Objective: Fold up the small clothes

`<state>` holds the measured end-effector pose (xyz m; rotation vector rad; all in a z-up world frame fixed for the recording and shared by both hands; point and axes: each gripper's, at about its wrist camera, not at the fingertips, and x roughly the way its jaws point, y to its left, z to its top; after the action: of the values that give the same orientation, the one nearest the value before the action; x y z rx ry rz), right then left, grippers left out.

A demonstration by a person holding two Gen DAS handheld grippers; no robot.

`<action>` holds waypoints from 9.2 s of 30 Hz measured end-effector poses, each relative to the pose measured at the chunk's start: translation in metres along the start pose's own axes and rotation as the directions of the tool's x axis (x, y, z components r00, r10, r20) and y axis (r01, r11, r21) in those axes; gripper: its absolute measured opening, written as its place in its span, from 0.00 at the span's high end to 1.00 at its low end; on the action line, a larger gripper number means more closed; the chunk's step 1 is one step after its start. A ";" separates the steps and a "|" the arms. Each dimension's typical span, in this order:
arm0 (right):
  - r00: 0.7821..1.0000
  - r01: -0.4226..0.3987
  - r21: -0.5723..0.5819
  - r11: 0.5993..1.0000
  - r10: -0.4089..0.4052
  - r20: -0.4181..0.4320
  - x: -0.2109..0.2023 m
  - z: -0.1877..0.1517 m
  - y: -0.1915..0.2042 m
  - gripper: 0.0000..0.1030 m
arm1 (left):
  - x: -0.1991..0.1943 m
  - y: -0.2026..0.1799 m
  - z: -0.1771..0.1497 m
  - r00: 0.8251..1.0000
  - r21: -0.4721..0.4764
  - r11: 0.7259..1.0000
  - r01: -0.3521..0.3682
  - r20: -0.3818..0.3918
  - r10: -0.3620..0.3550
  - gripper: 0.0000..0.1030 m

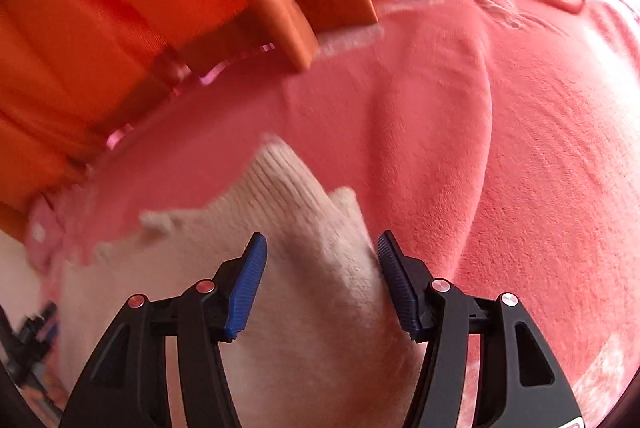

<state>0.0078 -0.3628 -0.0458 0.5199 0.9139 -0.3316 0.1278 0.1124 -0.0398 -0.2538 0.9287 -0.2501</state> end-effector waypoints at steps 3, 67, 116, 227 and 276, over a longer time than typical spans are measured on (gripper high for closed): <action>0.999 0.012 -0.053 0.999 -0.009 0.045 -0.008 0.002 0.006 0.90 | 0.004 -0.001 0.000 0.999 0.013 1.000 0.015 -0.034 -0.015 0.90; 0.997 0.069 -0.049 0.996 -0.066 0.046 -0.002 0.022 0.014 0.51 | 0.005 -0.003 -0.009 0.995 -0.027 0.995 -0.098 0.000 0.098 0.41; 0.994 -0.112 -0.139 0.984 0.108 -0.034 -0.057 -0.040 0.025 0.87 | -0.054 -0.005 -0.092 1.000 0.172 0.985 -0.013 0.009 0.012 0.75; 0.896 -0.329 -0.015 0.944 0.307 -0.320 -0.057 -0.046 -0.029 0.48 | -0.118 -0.193 -0.142 0.977 0.248 0.949 0.193 0.040 -0.209 0.55; 0.952 -0.284 -0.323 0.903 0.225 -0.207 -0.131 -0.039 -0.023 0.51 | -0.093 -0.183 -0.176 0.994 0.264 0.959 0.102 -0.055 -0.091 0.48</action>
<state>-0.1041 -0.3527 0.0349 0.3342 1.0254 0.1170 -0.0871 -0.0492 -0.0121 -0.0449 0.9141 -0.4686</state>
